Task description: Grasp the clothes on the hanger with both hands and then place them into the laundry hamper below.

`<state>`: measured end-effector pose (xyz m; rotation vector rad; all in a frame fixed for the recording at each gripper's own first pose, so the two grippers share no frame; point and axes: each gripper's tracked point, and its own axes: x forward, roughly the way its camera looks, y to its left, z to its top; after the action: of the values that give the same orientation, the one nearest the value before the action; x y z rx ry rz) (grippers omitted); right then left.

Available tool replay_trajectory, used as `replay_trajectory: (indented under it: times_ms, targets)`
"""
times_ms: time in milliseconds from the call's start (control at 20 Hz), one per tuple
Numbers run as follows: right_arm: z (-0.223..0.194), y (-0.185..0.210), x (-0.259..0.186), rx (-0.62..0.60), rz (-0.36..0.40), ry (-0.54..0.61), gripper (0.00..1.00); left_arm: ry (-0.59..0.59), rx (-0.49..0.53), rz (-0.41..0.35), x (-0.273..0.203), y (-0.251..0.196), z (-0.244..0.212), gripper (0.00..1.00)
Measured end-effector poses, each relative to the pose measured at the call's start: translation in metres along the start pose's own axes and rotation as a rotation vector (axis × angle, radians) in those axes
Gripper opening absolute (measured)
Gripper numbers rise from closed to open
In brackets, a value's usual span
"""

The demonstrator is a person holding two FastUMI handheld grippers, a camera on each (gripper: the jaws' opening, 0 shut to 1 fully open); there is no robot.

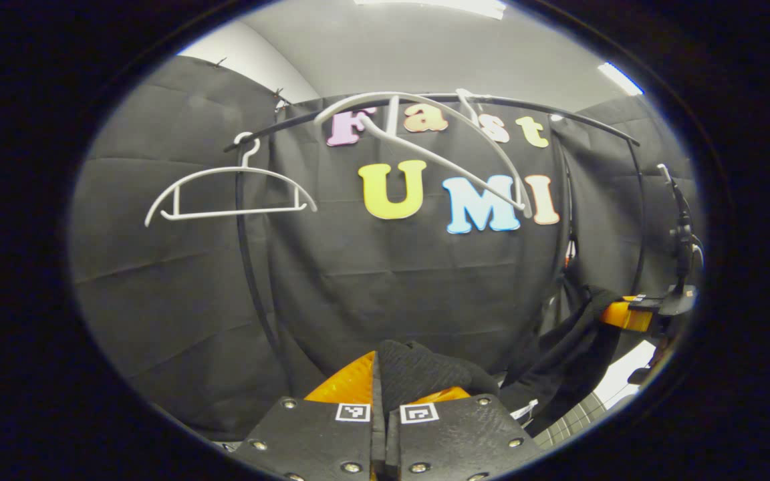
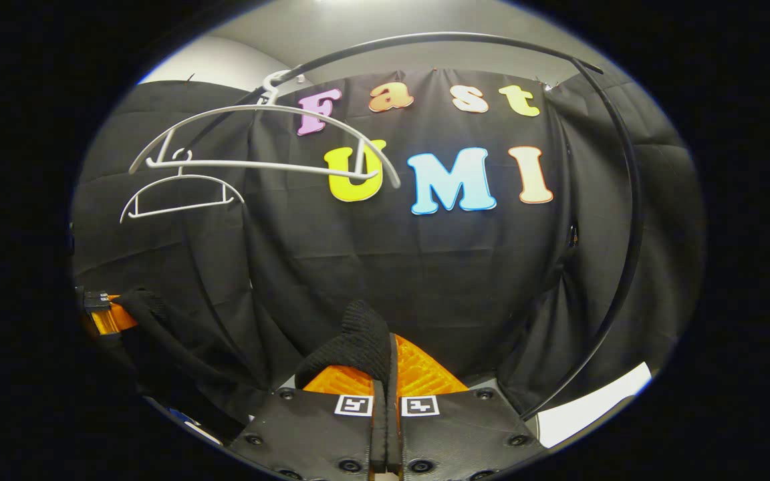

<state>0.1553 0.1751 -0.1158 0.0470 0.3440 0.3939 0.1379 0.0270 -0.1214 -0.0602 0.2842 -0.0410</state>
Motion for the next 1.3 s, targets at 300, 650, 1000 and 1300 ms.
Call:
replay_trajectory:
  times_ms: [300,650,1000,1300]
  targets:
    - [-0.019,0.045,-0.008,0.006,0.068,0.028,0.00,-0.005,-0.068,-0.104,-0.004,-0.044,-0.016,0.02]
    - [-0.069,0.066,0.007,0.015,0.110,0.090,0.03,0.060,-0.062,-0.143,0.016,-0.070,-0.075,0.02]
    - [-0.161,0.058,0.016,0.048,0.068,0.295,0.07,0.250,0.029,-0.130,0.034,-0.082,-0.163,0.02]
    - [-0.215,0.046,0.009,0.036,0.020,0.428,0.13,0.402,0.050,-0.103,0.036,-0.075,-0.225,0.02]
